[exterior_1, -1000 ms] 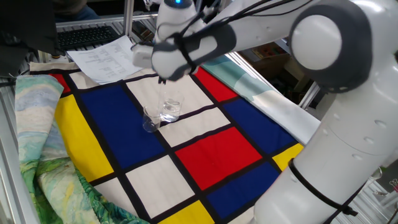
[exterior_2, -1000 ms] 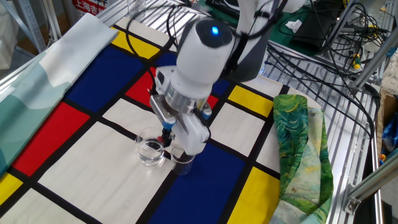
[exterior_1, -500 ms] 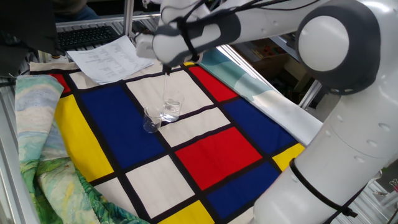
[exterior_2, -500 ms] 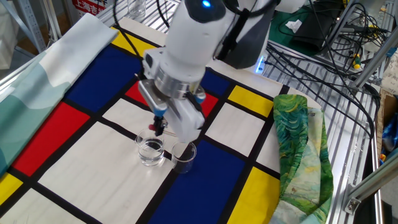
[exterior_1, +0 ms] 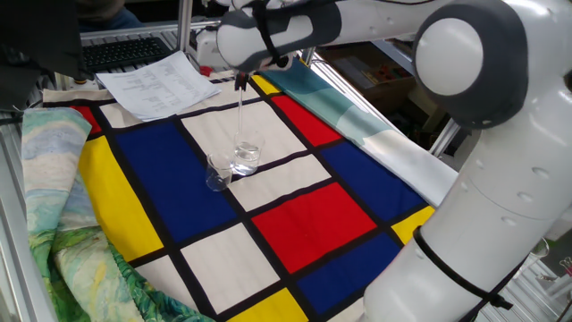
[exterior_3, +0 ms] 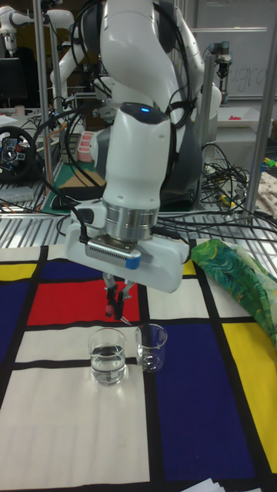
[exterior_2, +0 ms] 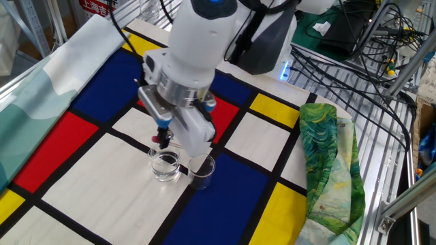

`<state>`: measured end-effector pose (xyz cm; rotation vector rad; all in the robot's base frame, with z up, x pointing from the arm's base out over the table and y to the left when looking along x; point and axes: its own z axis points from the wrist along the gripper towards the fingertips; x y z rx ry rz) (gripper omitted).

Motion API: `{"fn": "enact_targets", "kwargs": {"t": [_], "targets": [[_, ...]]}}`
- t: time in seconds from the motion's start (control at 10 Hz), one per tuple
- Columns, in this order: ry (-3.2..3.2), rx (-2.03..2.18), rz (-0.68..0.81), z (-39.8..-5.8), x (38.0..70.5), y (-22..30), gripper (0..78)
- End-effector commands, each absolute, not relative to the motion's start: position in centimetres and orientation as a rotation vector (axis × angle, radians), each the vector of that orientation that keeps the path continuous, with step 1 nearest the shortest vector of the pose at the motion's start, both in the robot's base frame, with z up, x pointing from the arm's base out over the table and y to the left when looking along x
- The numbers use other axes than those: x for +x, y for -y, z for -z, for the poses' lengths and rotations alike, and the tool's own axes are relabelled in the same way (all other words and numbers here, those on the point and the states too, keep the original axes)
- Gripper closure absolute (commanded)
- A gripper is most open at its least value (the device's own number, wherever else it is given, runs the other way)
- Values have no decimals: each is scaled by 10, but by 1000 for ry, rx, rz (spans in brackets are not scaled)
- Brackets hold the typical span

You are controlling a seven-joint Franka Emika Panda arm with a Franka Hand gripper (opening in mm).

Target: Transfer liquid using a dropper

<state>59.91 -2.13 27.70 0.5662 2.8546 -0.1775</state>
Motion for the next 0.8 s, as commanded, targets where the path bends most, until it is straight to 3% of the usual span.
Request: {"fn": "enact_targets", "kwargs": {"t": [0.1, 0.8], "targets": [[-2844, 508, 196, -288, 612, 30, 764], [-2780, 406, 198, -267, 615, 38, 764]]}}
